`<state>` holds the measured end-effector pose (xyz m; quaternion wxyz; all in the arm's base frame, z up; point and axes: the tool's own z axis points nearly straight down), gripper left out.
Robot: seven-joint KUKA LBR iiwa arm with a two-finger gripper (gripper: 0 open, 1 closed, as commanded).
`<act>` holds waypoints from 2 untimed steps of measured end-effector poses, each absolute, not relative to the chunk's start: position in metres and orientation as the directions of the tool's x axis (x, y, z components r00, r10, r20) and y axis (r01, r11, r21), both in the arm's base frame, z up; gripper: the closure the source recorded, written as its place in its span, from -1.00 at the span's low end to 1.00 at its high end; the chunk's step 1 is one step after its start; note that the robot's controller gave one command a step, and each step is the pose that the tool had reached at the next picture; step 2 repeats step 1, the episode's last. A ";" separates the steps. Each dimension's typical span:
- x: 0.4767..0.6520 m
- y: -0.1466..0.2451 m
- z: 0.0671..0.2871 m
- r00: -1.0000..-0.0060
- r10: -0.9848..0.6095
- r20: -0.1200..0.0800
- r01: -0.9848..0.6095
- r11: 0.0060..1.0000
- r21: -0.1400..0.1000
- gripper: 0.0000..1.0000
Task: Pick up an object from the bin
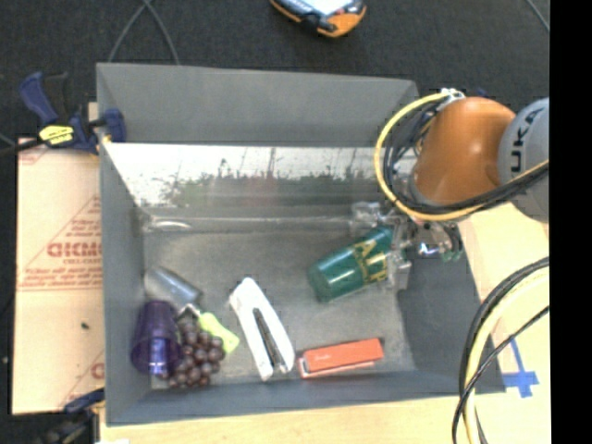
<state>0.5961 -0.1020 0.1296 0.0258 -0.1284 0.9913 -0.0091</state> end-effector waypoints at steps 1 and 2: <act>0.610 -0.060 0.108 -0.960 -0.277 -0.048 -0.276 0.961 -0.019 -1.00; 0.610 -0.060 0.108 -0.960 -0.277 -0.048 -0.276 0.961 -0.019 -1.00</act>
Offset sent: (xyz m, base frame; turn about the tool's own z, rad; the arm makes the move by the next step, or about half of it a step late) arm 0.0113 0.0087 -0.0466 0.0150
